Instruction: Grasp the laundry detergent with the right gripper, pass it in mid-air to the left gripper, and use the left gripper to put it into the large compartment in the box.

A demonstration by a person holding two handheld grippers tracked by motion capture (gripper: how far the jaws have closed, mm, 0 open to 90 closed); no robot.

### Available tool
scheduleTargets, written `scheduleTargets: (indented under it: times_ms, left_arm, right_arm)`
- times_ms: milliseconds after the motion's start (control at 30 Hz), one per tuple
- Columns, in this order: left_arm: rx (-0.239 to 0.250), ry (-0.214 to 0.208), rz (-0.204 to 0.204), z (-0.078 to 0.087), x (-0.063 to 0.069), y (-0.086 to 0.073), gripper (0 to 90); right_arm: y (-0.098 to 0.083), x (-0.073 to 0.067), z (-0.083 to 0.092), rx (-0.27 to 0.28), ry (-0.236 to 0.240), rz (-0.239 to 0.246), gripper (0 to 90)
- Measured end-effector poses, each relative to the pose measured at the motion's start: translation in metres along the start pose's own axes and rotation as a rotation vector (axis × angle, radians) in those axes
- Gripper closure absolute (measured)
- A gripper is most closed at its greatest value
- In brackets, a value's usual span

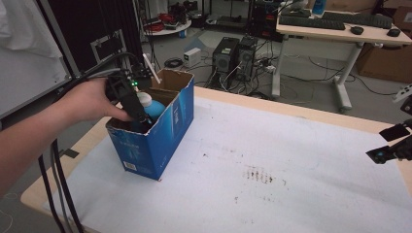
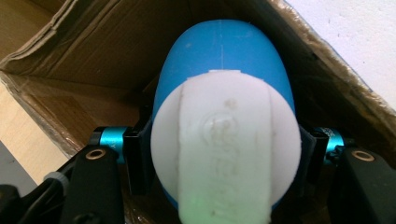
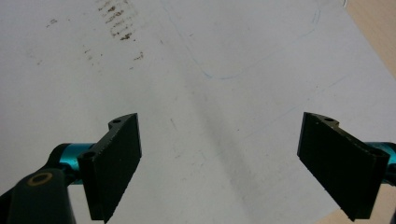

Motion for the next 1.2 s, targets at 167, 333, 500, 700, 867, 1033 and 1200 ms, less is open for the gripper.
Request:
scheduleTargets:
  times_ms: [167,333,500,700,867,1033,1200]
  left_arm:
    - [-0.022,0.0,-0.005,0.0005,-0.0004,-0.001,38.2]
    - [-0.038,0.006,-0.01,0.0008,0.0002,-0.0005,38.2]
    - [-0.038,0.006,-0.01,0.0007,-0.0001,-0.0008,38.1]
    - [-0.034,0.003,-0.006,0.0005,-0.0001,-0.001,38.1]
    - [-0.034,-0.001,-0.008,0.0005,-0.0007,-0.0011,38.0]
    - [-0.034,-0.003,-0.006,0.0004,-0.0011,-0.0011,38.0]
    - [-0.035,-0.006,-0.006,0.0001,-0.0014,-0.0008,38.0]
  right_arm:
    - [-0.0003,0.0001,0.0003,-0.003,0.001,-0.003,12.9]
    - [-0.001,-0.0002,0.0005,-0.003,0.004,-0.001,13.0]
    - [-0.0026,-0.0004,0.001,-0.007,0.001,-0.003,12.9]
    - [-0.0032,-0.0001,0.0007,-0.009,0.003,-0.005,13.0]
    - [-0.0024,0.0,0.0009,-0.005,0.002,-0.007,13.0]
    - [-0.0021,-0.0011,0.0002,-0.009,0.003,-0.001,12.9]
    - [-0.0019,-0.0021,0.0004,-0.01,0.003,-0.002,12.9]
Point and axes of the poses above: each handheld gripper's, and its own axes: z roughly backward along the jaws, y roughly out of its top, x roughly to its right, the point moved 7 cm from there along -z, roughly forward along the jaws, and after that the axes turned 4 degrees about -x, right-handed, at the moved point
